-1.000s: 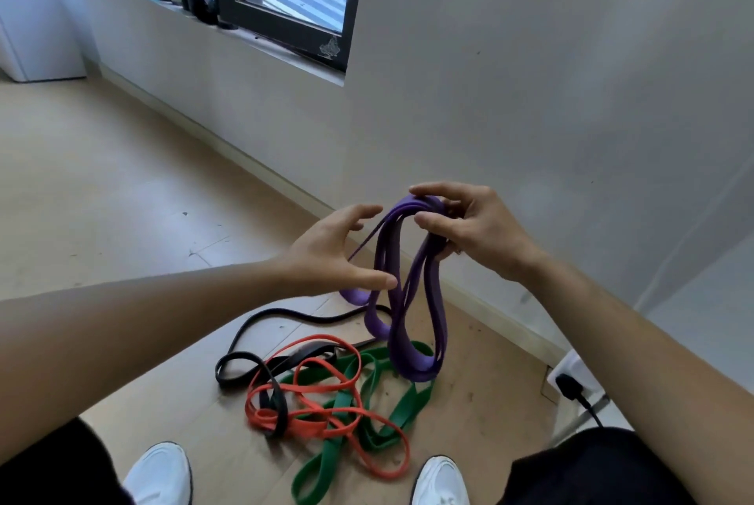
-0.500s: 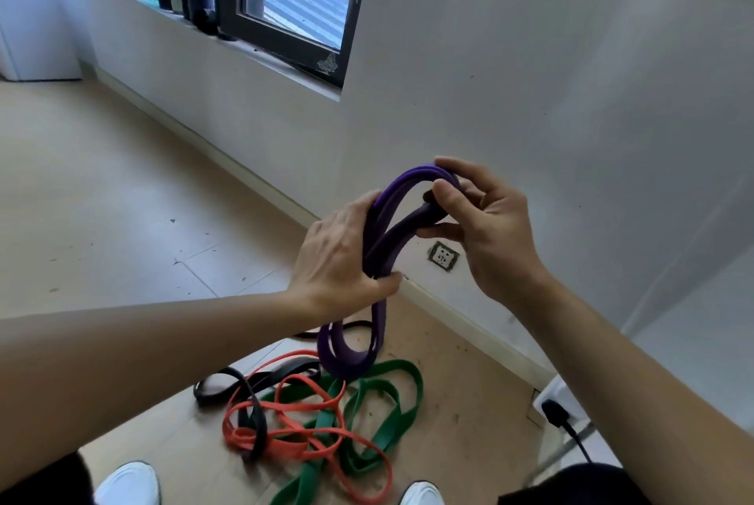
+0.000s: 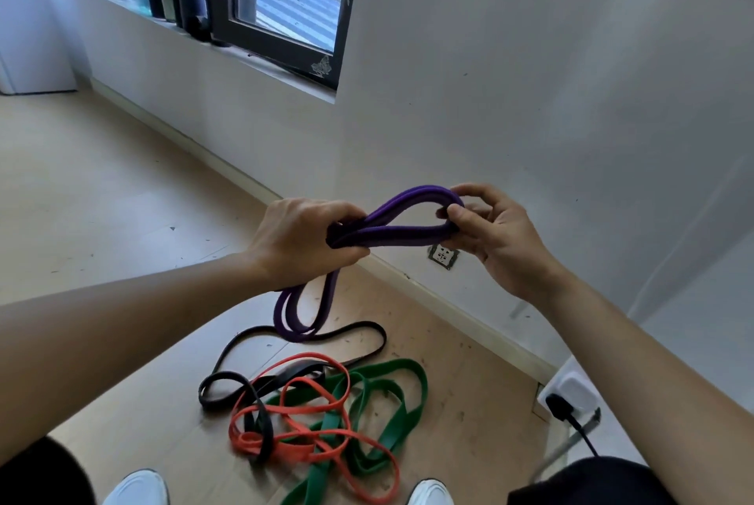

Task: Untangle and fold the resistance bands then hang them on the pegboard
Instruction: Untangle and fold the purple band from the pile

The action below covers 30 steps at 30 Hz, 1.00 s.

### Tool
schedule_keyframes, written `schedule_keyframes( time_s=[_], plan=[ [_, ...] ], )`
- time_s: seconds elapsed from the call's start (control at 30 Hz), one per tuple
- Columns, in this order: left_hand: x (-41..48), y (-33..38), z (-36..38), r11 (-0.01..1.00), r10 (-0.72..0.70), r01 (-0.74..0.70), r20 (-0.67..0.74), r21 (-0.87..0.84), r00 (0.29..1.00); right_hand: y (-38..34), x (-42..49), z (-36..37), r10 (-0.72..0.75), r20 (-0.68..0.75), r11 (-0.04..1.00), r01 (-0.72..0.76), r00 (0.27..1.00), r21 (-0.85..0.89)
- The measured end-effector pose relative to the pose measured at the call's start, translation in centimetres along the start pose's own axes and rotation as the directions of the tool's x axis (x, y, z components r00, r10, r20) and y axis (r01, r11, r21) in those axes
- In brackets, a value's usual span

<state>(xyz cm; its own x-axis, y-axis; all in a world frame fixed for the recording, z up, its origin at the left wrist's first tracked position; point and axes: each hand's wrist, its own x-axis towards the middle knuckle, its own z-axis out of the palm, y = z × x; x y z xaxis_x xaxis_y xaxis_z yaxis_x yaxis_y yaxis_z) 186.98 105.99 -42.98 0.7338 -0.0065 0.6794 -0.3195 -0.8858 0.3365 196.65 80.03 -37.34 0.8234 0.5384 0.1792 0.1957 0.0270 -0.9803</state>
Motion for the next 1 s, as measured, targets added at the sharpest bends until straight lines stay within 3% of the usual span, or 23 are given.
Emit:
schedule_keyframes(
  time_s=[0.1,0.2,0.43,0.57,0.83,1.0],
  plan=[
    [0.0,-0.6,-0.5,0.999,-0.007,0.004,0.055,0.048,0.998,0.6,-0.1,-0.2,0.028,0.099,0.956,0.002,0.995,-0.295],
    [0.3,-0.9,-0.7,0.990,-0.008,-0.016,0.169,0.138,0.986,1.0,-0.1,-0.3,0.019,0.173,0.752,0.100,0.985,-0.652],
    [0.0,-0.2,0.3,0.982,0.007,-0.069,0.333,0.177,0.943,3.3,-0.4,2.8,-0.076,0.421,0.334,0.421,0.904,-0.844],
    [-0.6,-0.6,1.7,0.978,-0.042,-0.050,0.427,0.200,0.903,6.1,0.3,2.5,-0.088,0.427,0.400,0.424,0.900,-0.812],
    [-2.1,-5.0,8.2,0.988,-0.114,0.016,0.671,0.150,0.732,13.4,2.9,1.0,0.108,0.384,0.543,0.269,0.917,-0.795],
    [-2.3,-10.0,13.9,0.993,-0.113,0.097,0.648,0.060,0.754,18.7,6.2,-2.3,0.198,0.279,0.580,0.117,0.940,-0.806]
  ],
)
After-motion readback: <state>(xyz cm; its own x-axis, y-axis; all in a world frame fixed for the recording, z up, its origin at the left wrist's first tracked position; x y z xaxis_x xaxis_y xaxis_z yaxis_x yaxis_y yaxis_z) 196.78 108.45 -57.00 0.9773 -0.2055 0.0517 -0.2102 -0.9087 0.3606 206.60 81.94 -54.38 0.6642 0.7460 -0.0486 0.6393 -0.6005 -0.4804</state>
